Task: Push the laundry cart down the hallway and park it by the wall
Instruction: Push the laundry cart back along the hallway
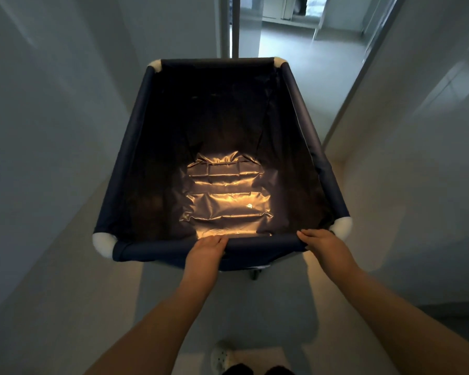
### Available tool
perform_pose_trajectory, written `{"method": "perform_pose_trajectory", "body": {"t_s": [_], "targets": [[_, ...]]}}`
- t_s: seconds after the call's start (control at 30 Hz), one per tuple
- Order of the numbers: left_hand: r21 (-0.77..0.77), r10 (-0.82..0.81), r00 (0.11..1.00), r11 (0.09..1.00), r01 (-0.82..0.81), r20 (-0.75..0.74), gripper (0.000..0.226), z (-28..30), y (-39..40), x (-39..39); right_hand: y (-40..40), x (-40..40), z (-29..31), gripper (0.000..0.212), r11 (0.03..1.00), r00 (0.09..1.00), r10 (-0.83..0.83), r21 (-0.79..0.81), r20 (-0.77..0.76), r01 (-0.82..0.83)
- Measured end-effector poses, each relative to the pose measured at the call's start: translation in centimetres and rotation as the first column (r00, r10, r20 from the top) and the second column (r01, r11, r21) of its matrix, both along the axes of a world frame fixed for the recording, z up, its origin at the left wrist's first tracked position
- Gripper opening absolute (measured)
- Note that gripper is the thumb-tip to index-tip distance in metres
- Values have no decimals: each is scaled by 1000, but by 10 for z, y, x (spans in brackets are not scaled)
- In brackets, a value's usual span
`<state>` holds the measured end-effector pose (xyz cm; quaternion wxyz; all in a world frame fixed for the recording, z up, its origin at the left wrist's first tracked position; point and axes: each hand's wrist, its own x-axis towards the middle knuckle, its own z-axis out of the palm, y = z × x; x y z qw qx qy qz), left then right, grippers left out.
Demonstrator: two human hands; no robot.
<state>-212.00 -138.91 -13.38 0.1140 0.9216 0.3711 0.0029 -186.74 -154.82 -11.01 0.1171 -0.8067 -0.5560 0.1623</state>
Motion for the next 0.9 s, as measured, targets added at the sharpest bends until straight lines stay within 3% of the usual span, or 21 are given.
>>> {"method": "perform_pose_trajectory", "body": {"t_s": [0.2, 0.37, 0.53, 0.63, 0.9], "targets": [[-14, -8, 1000, 1000, 8, 7, 44, 2, 56, 24, 53, 26, 0, 52, 999, 1000, 17, -50, 23, -16], [-70, 21, 997, 997, -26, -75, 47, 6, 107, 33, 99, 29, -3, 48, 998, 999, 41, -44, 23, -40], [-63, 85, 990, 994, -93, -113, 45, 7, 151, 35, 139, 17, -7, 60, 992, 993, 105, -79, 59, -100], [-66, 91, 990, 993, -98, -106, 46, 4, 171, 27, 153, 5, -8, 69, 993, 994, 94, -72, 58, -90], [-51, 53, 990, 997, -60, -128, 44, 6, 185, -6, 154, -43, -3, 68, 998, 997, 14, -68, 76, -8]]}}
